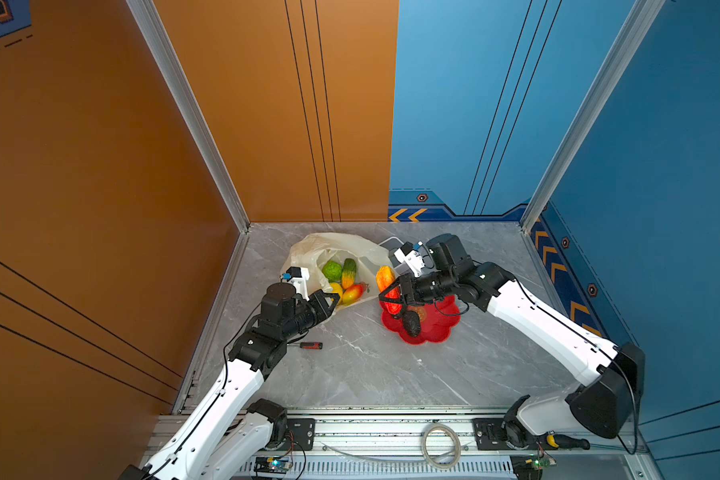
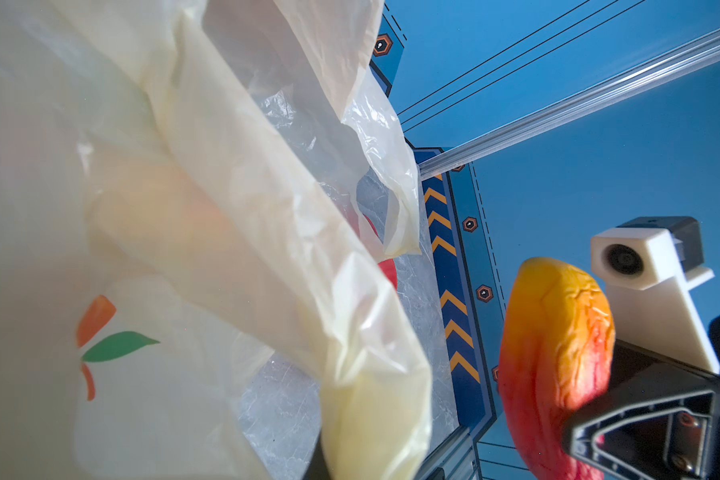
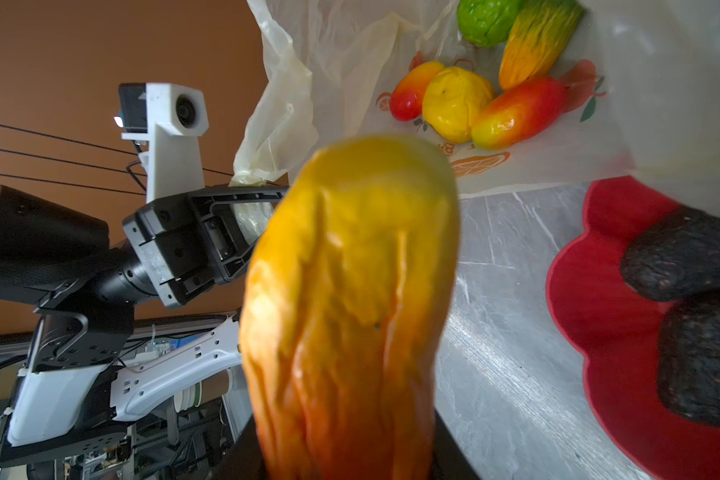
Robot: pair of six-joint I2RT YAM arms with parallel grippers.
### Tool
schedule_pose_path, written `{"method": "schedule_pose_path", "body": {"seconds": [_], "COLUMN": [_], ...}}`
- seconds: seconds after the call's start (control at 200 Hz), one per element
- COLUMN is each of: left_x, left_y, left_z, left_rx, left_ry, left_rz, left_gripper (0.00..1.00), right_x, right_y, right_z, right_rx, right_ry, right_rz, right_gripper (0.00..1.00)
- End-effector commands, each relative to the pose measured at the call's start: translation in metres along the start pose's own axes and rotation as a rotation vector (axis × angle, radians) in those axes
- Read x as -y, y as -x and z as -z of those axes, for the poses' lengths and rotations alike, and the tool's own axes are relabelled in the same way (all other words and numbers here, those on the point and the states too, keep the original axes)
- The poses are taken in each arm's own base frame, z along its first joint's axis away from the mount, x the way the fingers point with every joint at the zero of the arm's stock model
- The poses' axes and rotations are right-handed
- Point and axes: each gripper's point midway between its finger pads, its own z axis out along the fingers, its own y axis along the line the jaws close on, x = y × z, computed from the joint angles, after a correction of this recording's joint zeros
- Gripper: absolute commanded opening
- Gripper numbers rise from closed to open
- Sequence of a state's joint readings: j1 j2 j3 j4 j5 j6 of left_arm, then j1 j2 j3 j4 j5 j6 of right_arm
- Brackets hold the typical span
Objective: Place the fruits into the plastic bag
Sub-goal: 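Lift the mango with the right gripper and carry it into the bag, then open the right gripper to release the mango inside the bag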
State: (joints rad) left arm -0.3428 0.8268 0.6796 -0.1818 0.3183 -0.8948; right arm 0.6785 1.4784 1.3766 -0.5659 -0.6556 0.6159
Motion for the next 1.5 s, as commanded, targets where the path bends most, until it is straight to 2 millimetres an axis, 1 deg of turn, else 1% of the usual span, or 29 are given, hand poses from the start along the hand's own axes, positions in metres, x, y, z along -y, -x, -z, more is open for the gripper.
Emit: {"method": "schedule_pose_path", "body": {"seconds": [0.0, 0.125, 0.265, 0.456, 0.526, 0.726, 0.796, 0.806, 0.821, 0.971, 1.021, 1.026, 1.041, 1.071, 1.081, 1.096, 1.162, 1.242, 1.407, 1.497], "left_x": [0.019, 0.019, 0.02, 0.02, 0.019, 0.018, 0.018, 0.017, 0.017, 0.014, 0.014, 0.014, 0.013, 0.013, 0.014, 0.014, 0.014, 0.013, 0.01, 0.01], "left_y": [0.007, 0.007, 0.006, 0.004, 0.003, -0.001, -0.004, -0.004, -0.004, -0.01, -0.011, -0.011, -0.012, -0.012, -0.012, -0.012, -0.013, -0.014, -0.017, -0.017], "left_z": [0.004, 0.005, 0.006, 0.007, 0.008, 0.007, 0.006, 0.006, 0.006, 0.003, 0.002, 0.002, 0.001, 0.001, 0.001, 0.001, 0.001, 0.0, -0.003, -0.005], "left_rx": [0.017, 0.017, 0.017, 0.011, 0.008, -0.003, -0.008, -0.009, -0.01, -0.027, -0.031, -0.031, -0.032, -0.033, -0.033, -0.034, -0.038, -0.04, -0.045, -0.049], "left_ry": [-0.05, -0.053, -0.056, -0.06, -0.058, -0.057, -0.056, -0.055, -0.055, -0.047, -0.047, -0.048, -0.045, -0.046, -0.047, -0.047, -0.048, -0.045, -0.043, -0.047], "left_rz": [-0.034, -0.033, -0.034, -0.034, -0.033, -0.032, -0.032, -0.032, -0.032, -0.031, -0.031, -0.032, -0.031, -0.032, -0.032, -0.032, -0.033, -0.033, -0.028, -0.026], "left_gripper": [0.0, 0.0, 0.0, 0.0, 0.0, 0.0, 0.0, 0.0, 0.0, 0.0, 0.0, 0.0, 0.0, 0.0, 0.0, 0.0, 0.0, 0.0, 0.0, 0.0], "right_x": [-0.024, -0.024, -0.013, 0.019, 0.027, 0.051, 0.058, 0.068, 0.073, 0.098, 0.11, 0.107, 0.103, 0.103, 0.112, 0.116, 0.124, 0.132, 0.14, 0.142], "right_y": [0.005, 0.007, 0.016, 0.03, 0.034, 0.053, 0.06, 0.068, 0.072, 0.097, 0.1, 0.105, 0.111, 0.117, 0.115, 0.115, 0.12, 0.126, 0.142, 0.147], "right_z": [-0.019, -0.041, -0.062, -0.092, -0.102, -0.118, -0.121, -0.116, -0.115, -0.115, -0.118, -0.116, -0.114, -0.11, -0.117, -0.119, -0.122, -0.12, -0.109, -0.109], "right_rx": [-0.019, -0.055, -0.076, -0.103, -0.114, -0.086, -0.059, -0.038, -0.026, 0.07, 0.088, 0.1, 0.118, 0.144, 0.135, 0.137, 0.161, 0.204, 0.315, 0.349], "right_ry": [0.067, 0.068, 0.046, -0.014, -0.034, -0.1, -0.134, -0.147, -0.16, -0.24, -0.275, -0.271, -0.272, -0.285, -0.302, -0.313, -0.35, -0.405, -0.497, -0.519], "right_rz": [0.027, 0.02, -0.007, -0.109, -0.129, -0.171, -0.175, -0.191, -0.197, -0.231, -0.246, -0.239, -0.232, -0.225, -0.234, -0.235, -0.237, -0.228, -0.196, -0.186], "right_gripper": [0.38, 0.38, 0.38, 0.37, 0.37, 0.37, 0.37, 0.37, 0.37, 0.38, 0.38, 0.38, 0.38, 0.38, 0.38, 0.38, 0.38, 0.38, 0.39, 0.4]}}
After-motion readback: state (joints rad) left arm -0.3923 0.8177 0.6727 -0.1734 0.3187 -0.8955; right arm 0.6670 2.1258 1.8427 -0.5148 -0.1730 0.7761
